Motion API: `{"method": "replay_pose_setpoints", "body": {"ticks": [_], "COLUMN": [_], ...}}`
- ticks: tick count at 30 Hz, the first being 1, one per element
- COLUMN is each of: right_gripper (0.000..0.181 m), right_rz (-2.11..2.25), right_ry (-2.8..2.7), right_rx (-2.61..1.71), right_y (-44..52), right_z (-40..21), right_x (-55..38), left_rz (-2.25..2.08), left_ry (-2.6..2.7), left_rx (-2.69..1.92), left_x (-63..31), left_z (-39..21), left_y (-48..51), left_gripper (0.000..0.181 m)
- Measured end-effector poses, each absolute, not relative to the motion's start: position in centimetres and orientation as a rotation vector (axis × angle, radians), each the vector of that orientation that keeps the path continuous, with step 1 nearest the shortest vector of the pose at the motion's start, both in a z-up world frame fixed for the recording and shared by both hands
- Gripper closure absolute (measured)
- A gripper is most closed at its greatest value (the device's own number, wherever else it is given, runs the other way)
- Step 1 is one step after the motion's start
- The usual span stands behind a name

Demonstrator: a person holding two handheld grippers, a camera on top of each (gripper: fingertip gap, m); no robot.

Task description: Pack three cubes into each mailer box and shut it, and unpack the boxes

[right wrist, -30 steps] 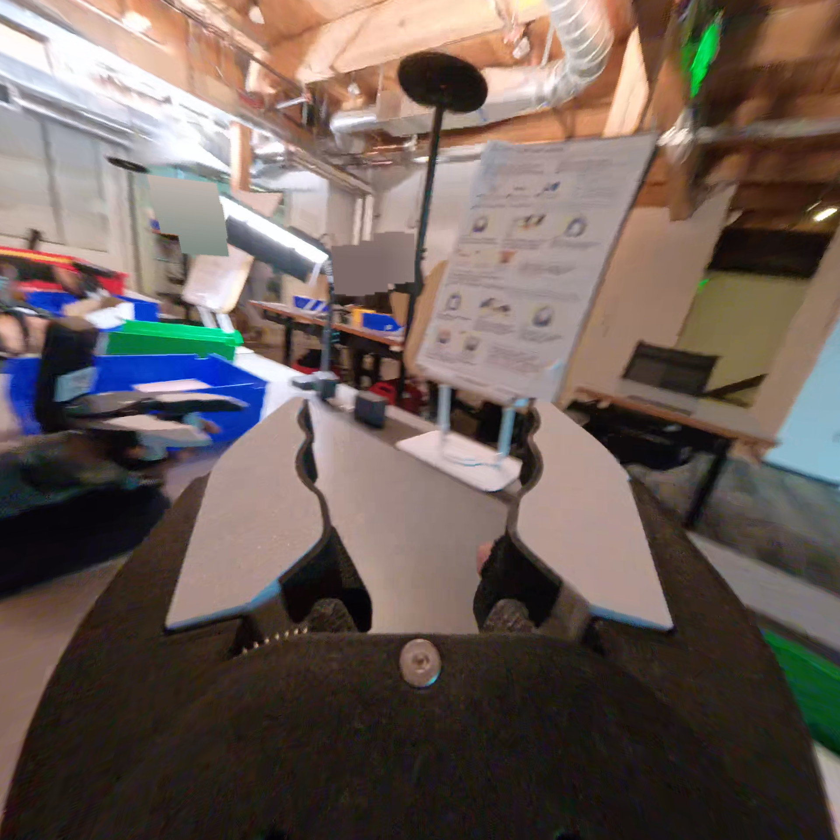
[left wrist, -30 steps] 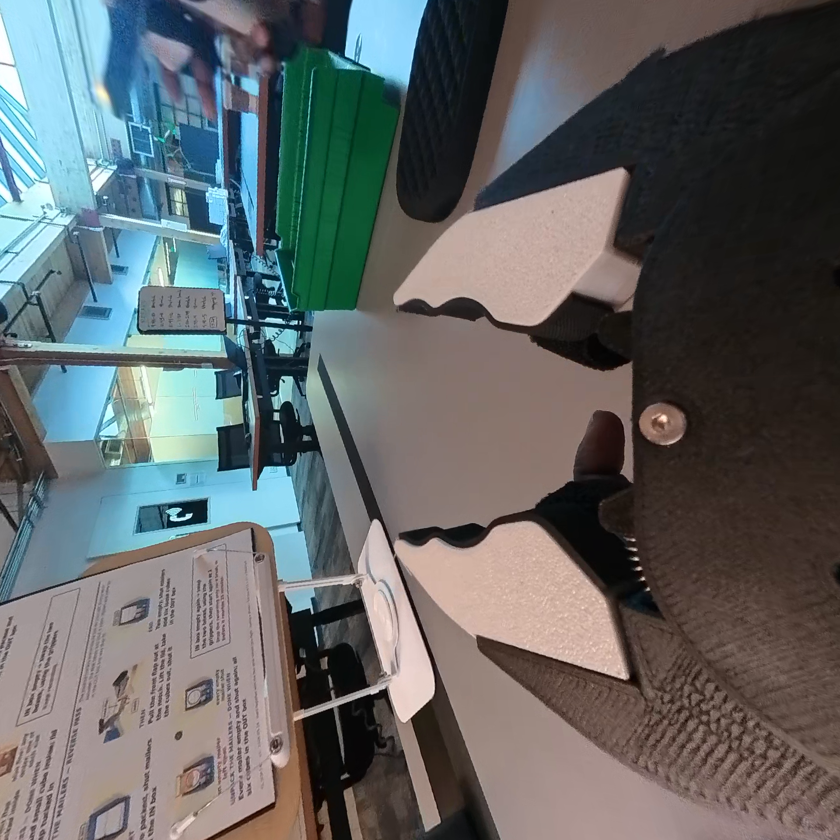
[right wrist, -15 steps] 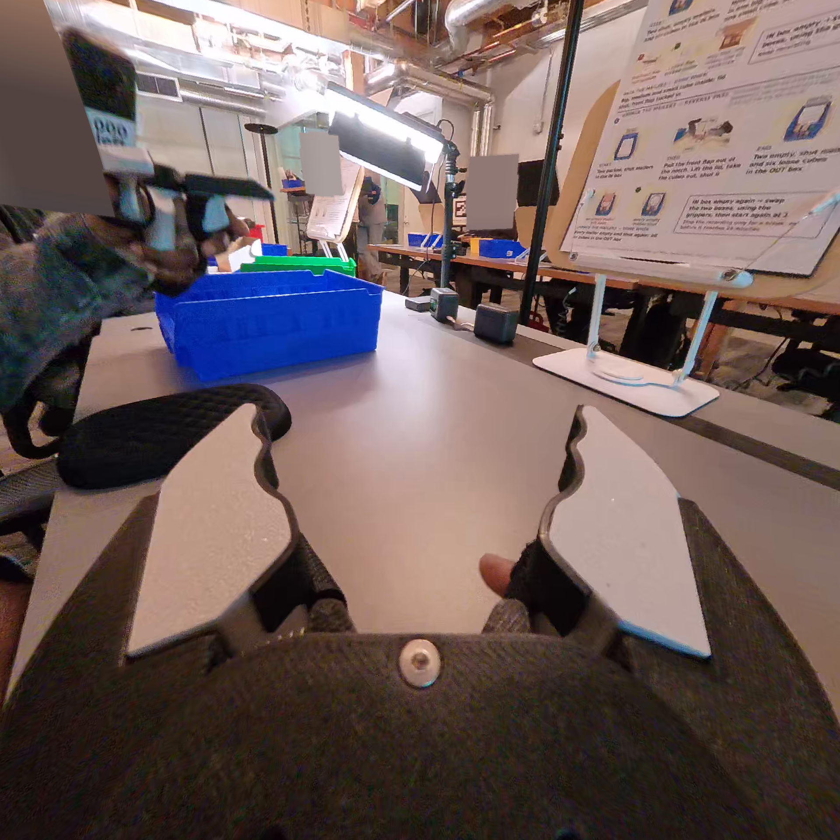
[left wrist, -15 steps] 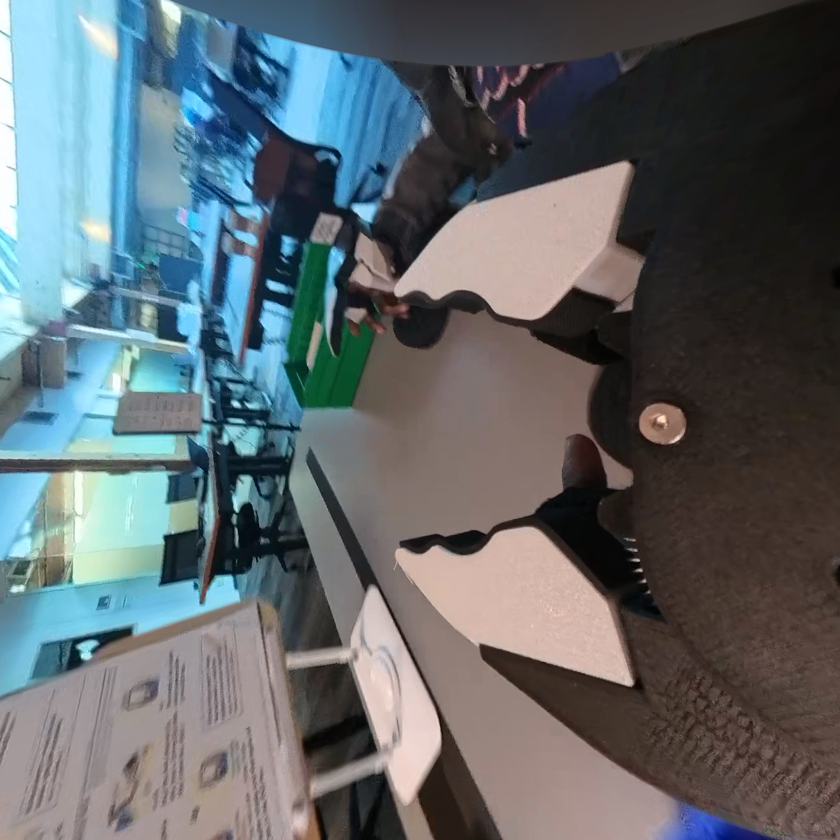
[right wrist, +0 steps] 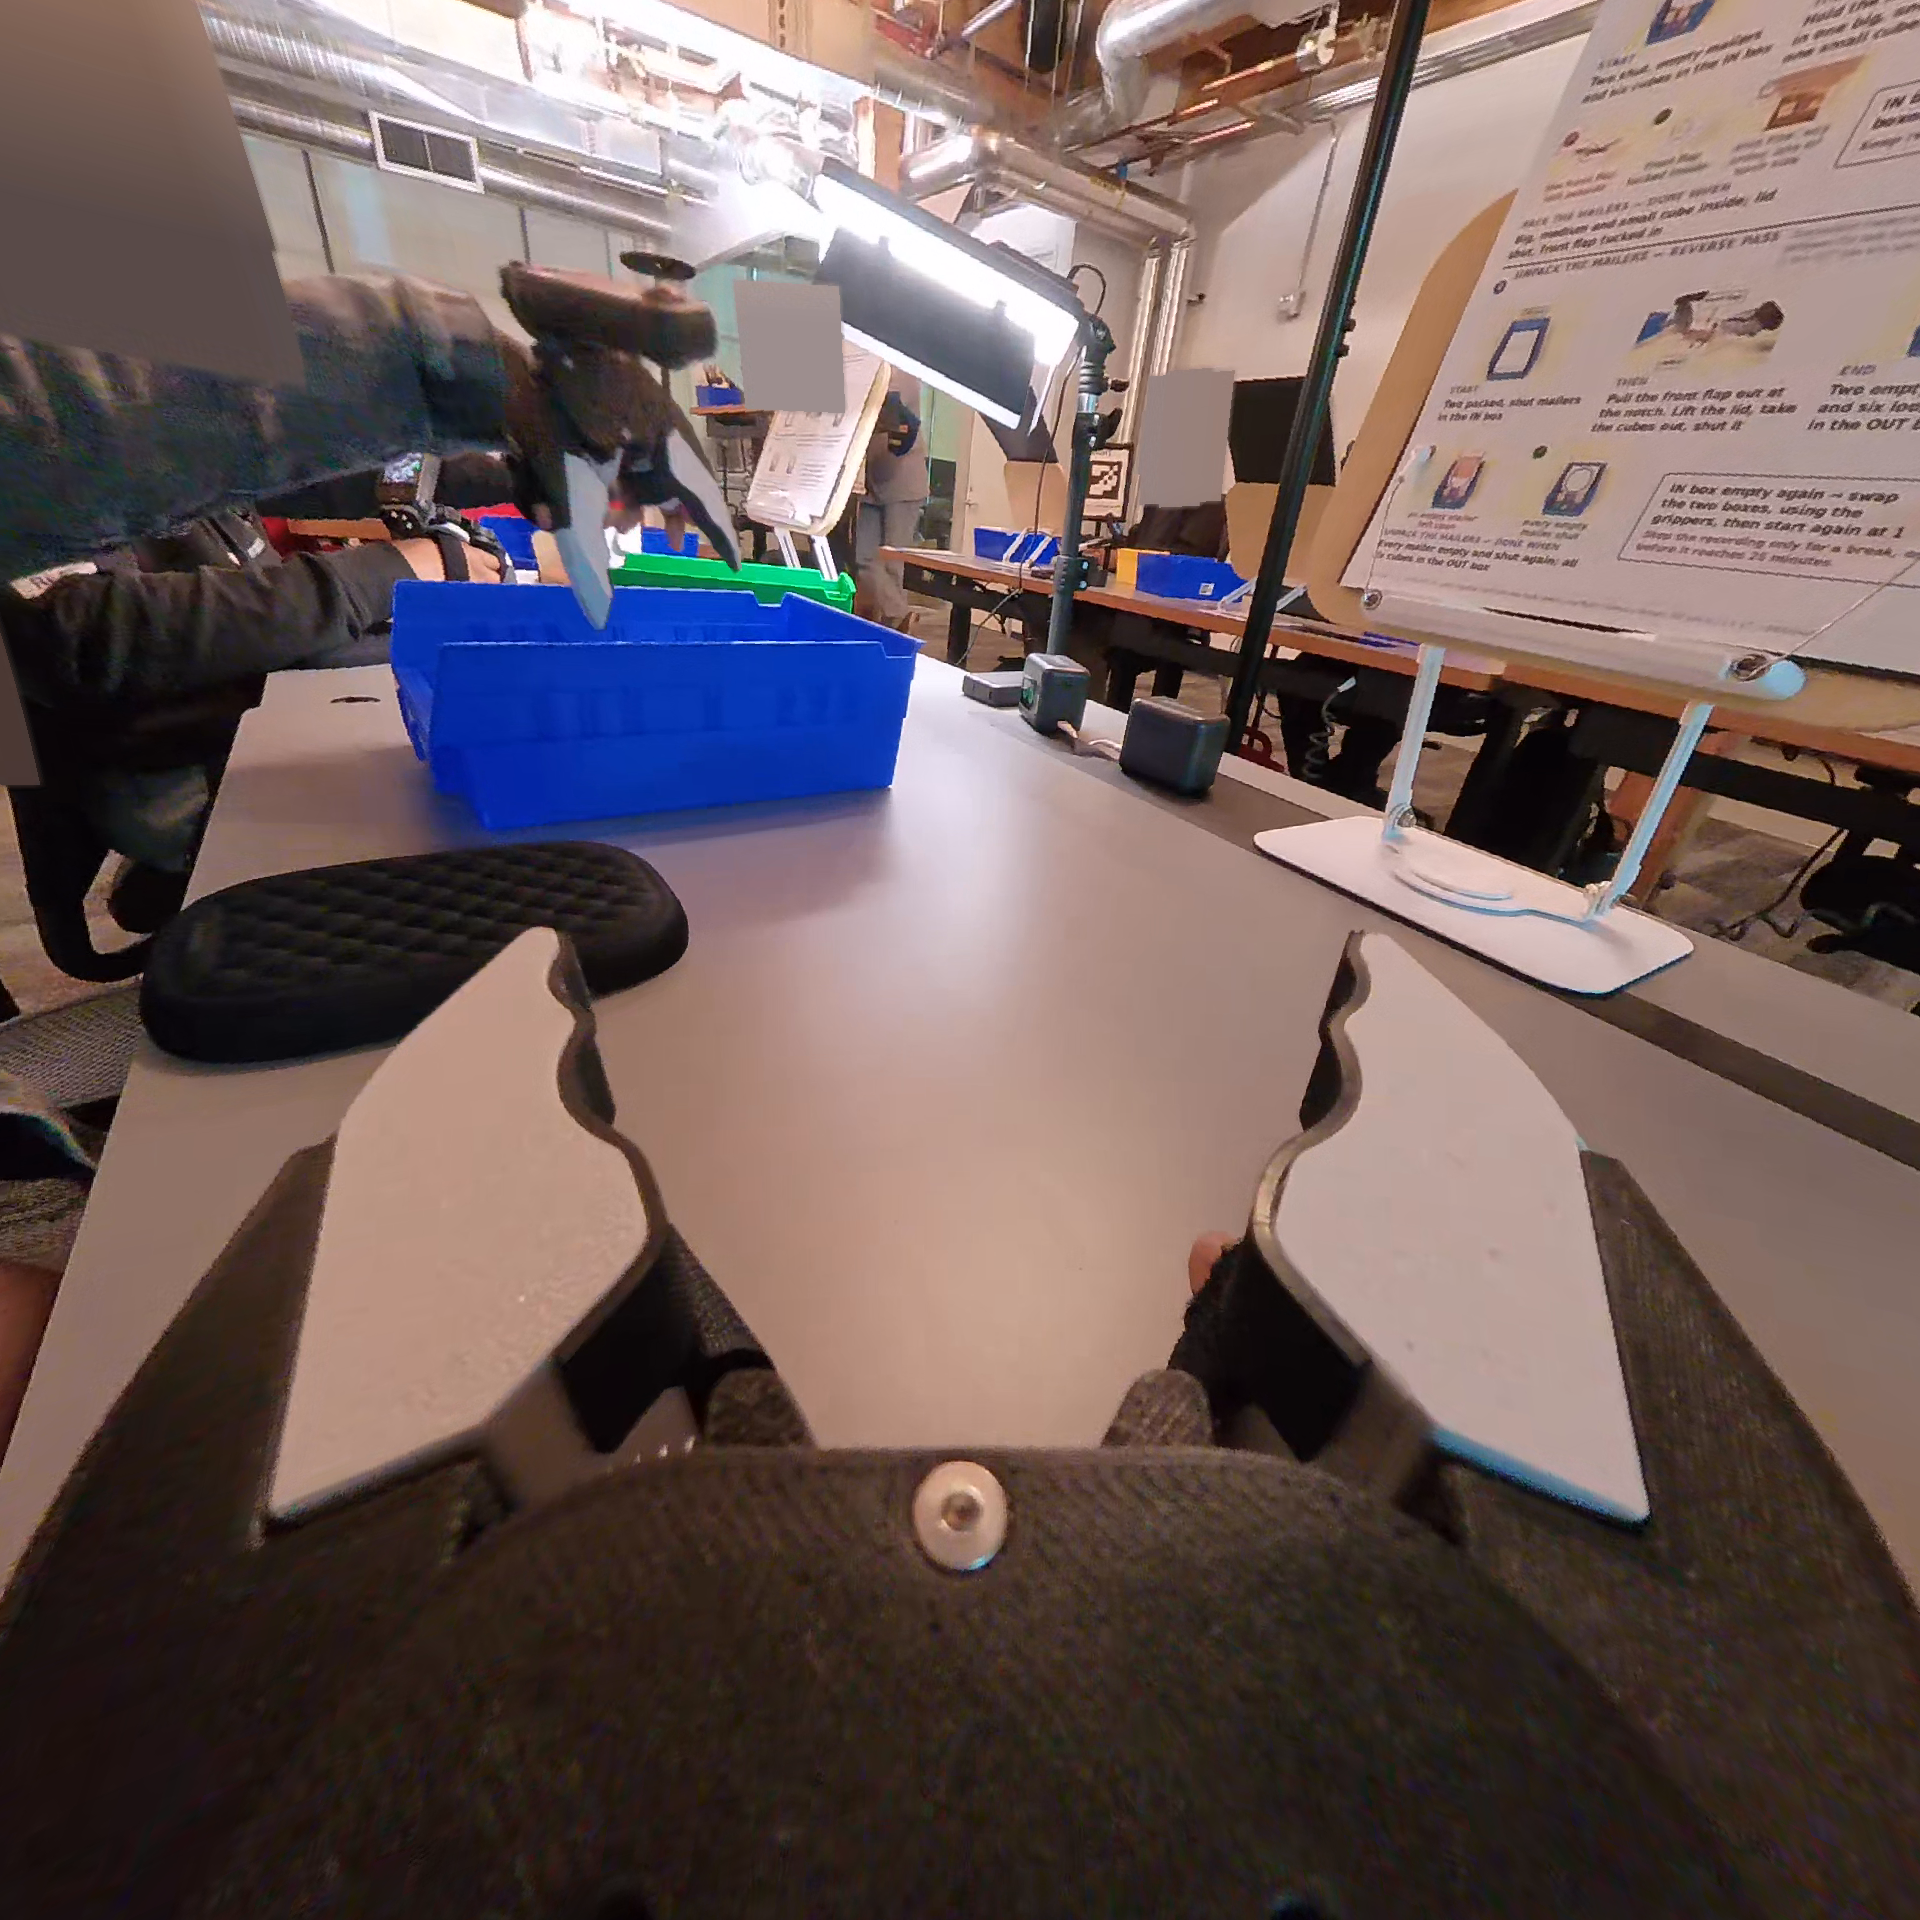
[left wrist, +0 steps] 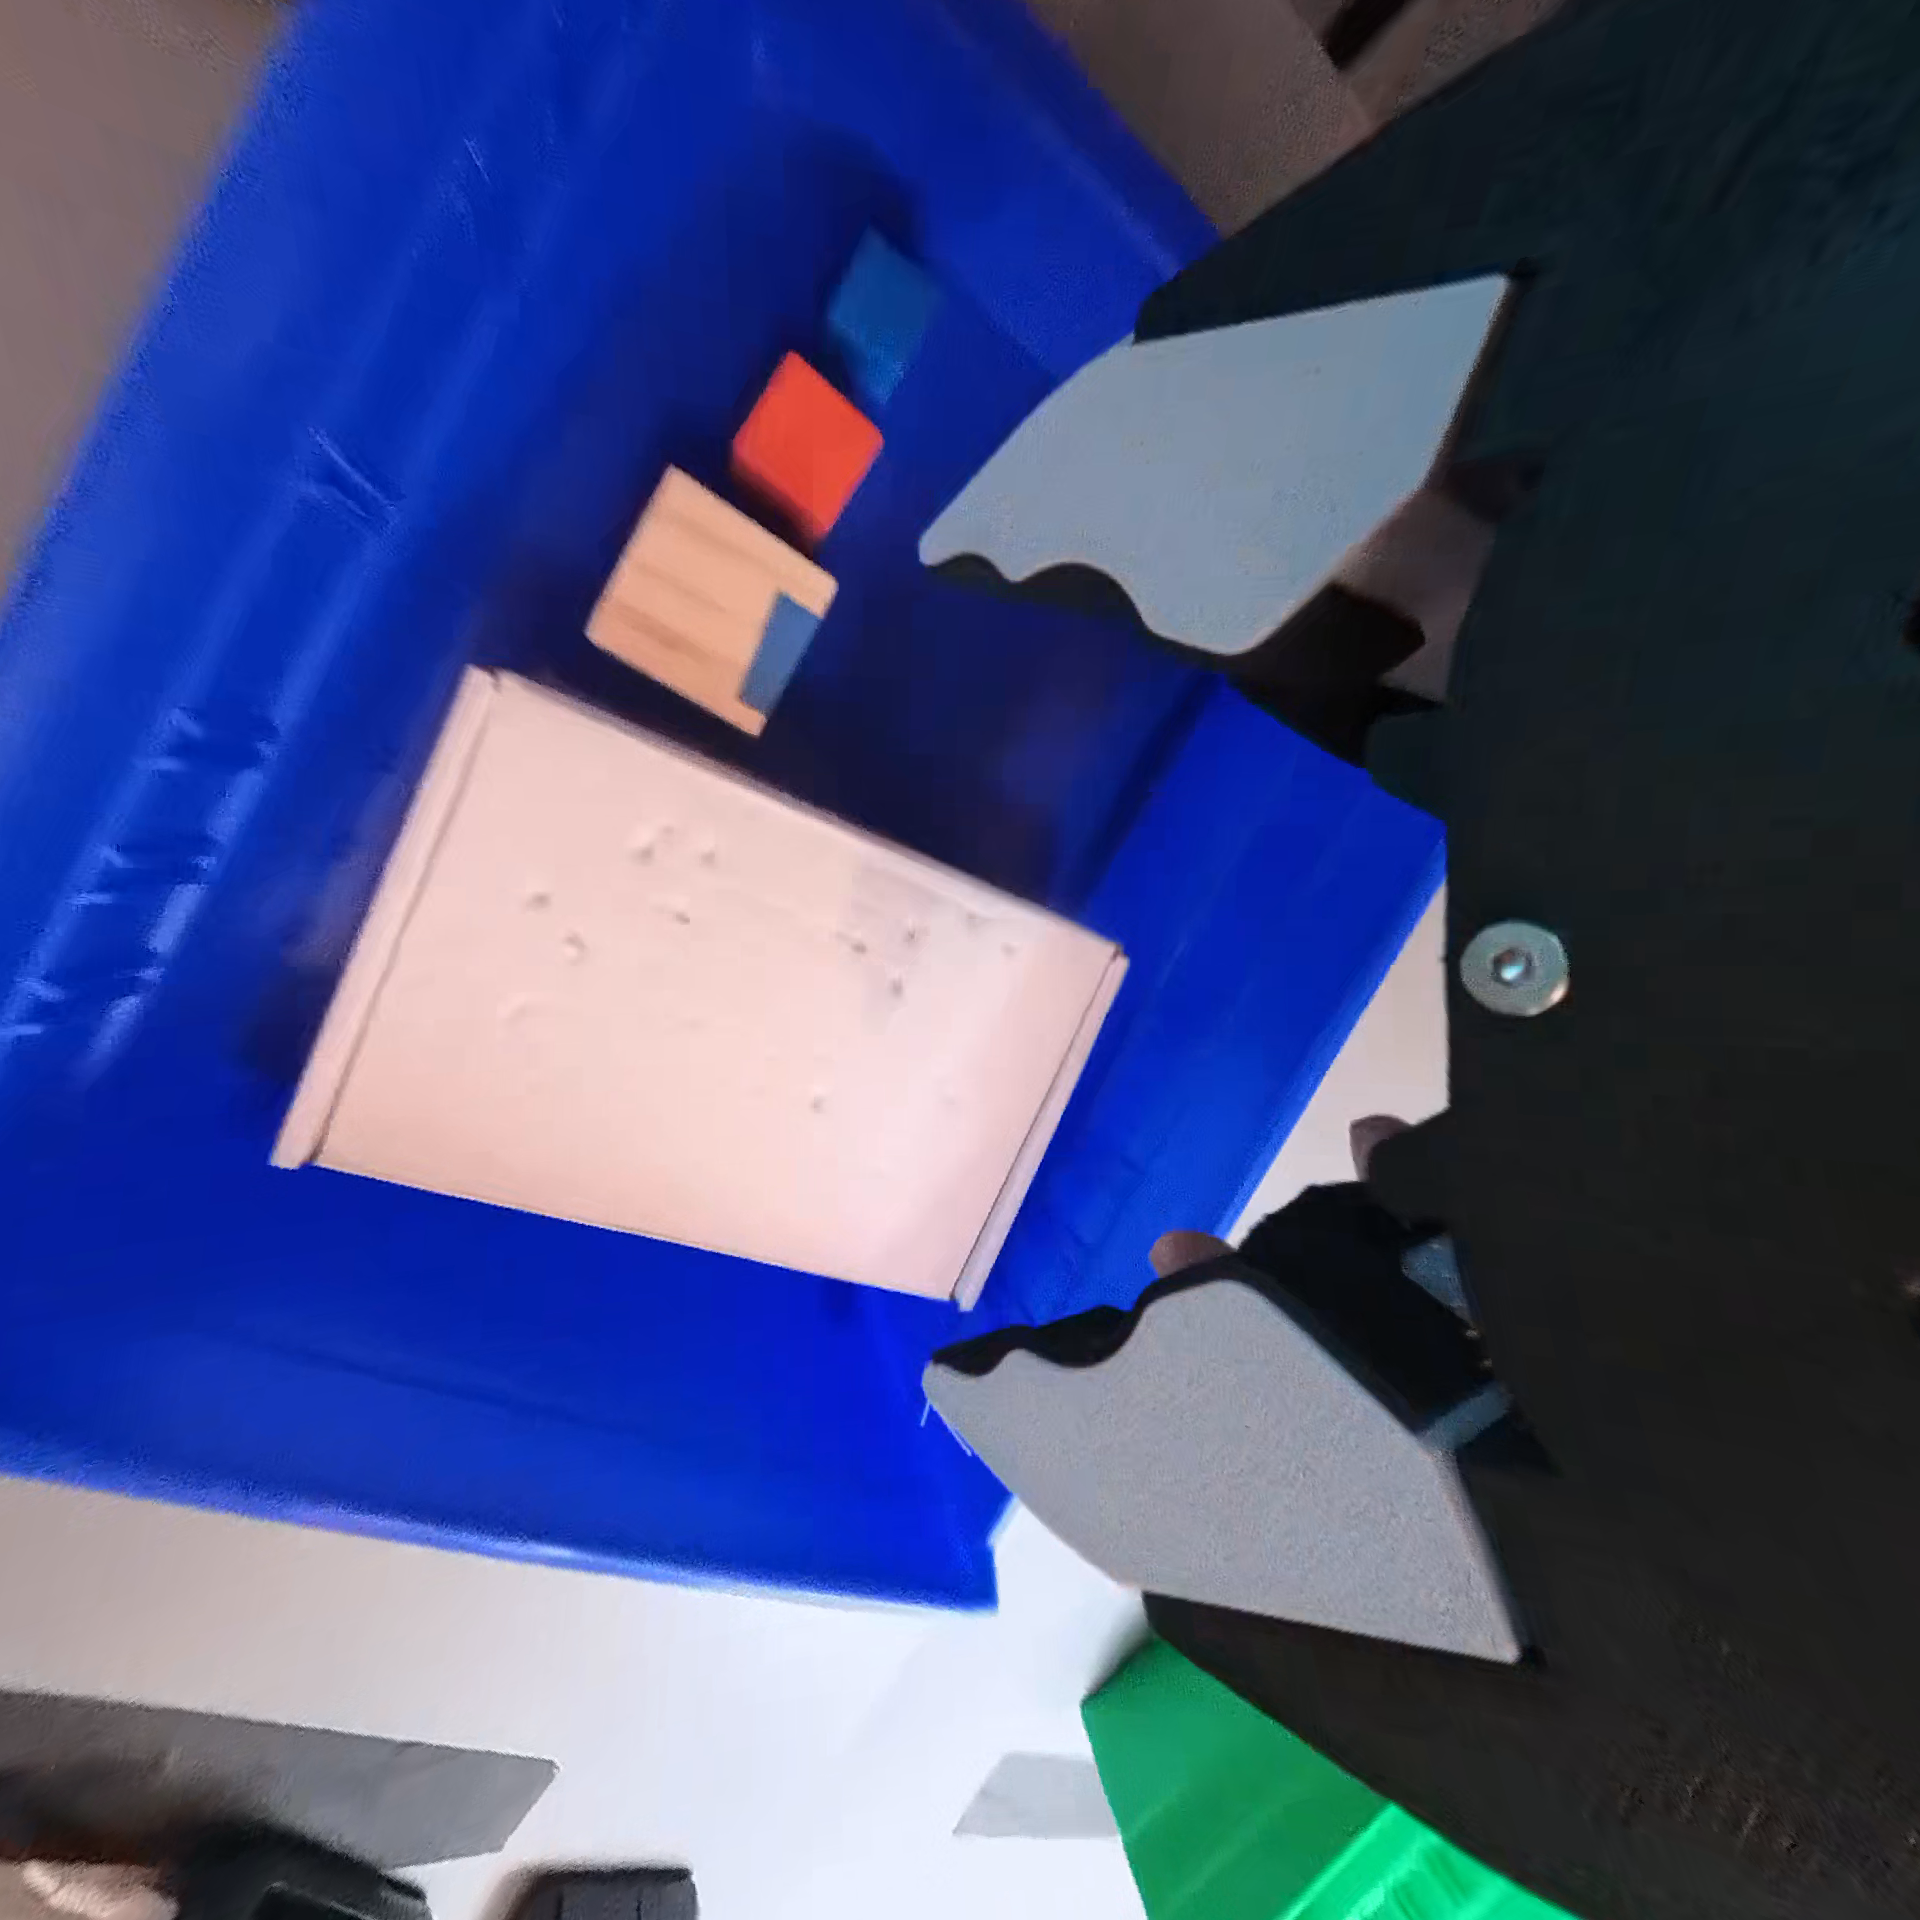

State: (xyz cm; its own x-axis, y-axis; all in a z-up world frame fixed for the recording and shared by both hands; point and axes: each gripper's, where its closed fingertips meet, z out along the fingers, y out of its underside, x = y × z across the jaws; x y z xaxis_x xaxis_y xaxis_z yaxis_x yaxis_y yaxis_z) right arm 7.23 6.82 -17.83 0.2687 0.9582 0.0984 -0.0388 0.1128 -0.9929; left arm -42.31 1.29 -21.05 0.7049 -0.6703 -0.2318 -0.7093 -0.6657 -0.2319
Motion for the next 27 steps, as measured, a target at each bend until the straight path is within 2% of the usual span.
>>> {"method": "replay_pose_setpoints", "body": {"ticks": [9, 22, 27], "right_gripper": [0.052, 0.057, 0.058], "right_rz": [0.957, 0.945, 0.941], "right_ry": [-1.026, -1.041, -1.045], "right_rx": [-1.195, -1.191, -1.194], "right_y": [6.6, 6.5, 6.5], "right_z": [-17.9, -18.1, -18.2], "right_x": [7.2, 7.0, 6.9], "left_rz": [0.123, 0.053, 0.123], "left_ry": [1.313, 1.427, 1.496], "left_rx": [-2.788, -2.792, -2.749], "left_x": [-43.5, -43.4, -43.8], "left_z": [-24.5, -28.5, -27.9], "left_y": [2.7, 4.3, 4.3], "left_gripper": [0.059, 0.051, 0.052]}}
